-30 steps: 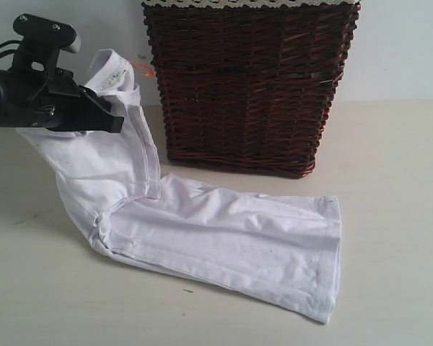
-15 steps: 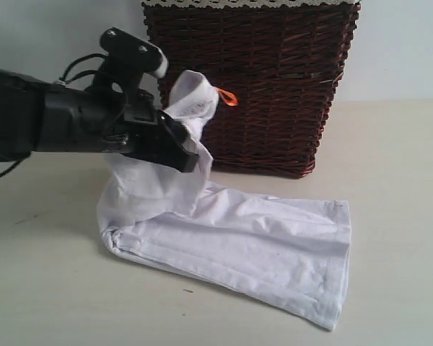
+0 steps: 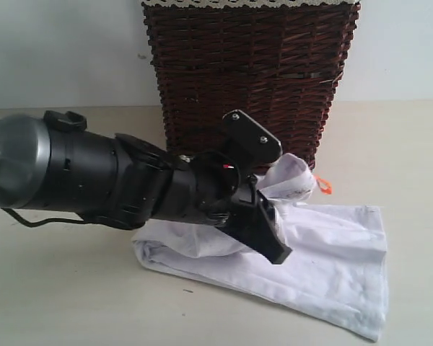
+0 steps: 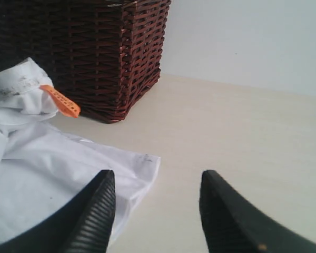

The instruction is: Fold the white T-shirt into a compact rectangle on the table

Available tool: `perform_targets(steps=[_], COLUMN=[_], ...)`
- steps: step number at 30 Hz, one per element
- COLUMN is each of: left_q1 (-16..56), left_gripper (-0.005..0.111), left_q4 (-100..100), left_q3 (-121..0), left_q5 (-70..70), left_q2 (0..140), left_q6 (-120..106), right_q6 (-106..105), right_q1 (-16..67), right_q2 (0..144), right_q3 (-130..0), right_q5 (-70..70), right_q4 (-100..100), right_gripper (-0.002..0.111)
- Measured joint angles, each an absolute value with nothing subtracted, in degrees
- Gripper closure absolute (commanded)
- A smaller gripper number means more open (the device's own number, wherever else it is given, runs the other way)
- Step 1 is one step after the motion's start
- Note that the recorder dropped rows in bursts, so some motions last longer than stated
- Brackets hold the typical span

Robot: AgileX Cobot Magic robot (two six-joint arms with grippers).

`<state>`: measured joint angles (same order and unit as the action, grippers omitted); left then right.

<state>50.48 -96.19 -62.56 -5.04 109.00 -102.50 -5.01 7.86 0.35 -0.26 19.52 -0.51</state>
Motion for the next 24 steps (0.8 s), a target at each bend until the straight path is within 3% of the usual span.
perform_targets(steps=[10,19,24], left_q1=[56.59,56.95,57.63], left_gripper=[0.103,0.049,0.035], left_q4=[-96.67,-99.00,-99.39], left_q3=[-68.56,-69.28,-71.06], left_q5=[-7.99,-12.37,-16.53], left_q2=[112.29,114.53,114.53], left_q6=[-100.42,-100.42,-99.92], right_q6=[-5.01,-5.01,-5.01], right_q1=[7.86,7.86,7.86], right_q2=[0.35,0.35,0.35], right_q3=[-0.26,-0.26,-0.26], right_q5=[19.52,19.52,19.52], right_q4=[-0.51,-0.51,-0.51], right_gripper=[0.060,0.060,0.060])
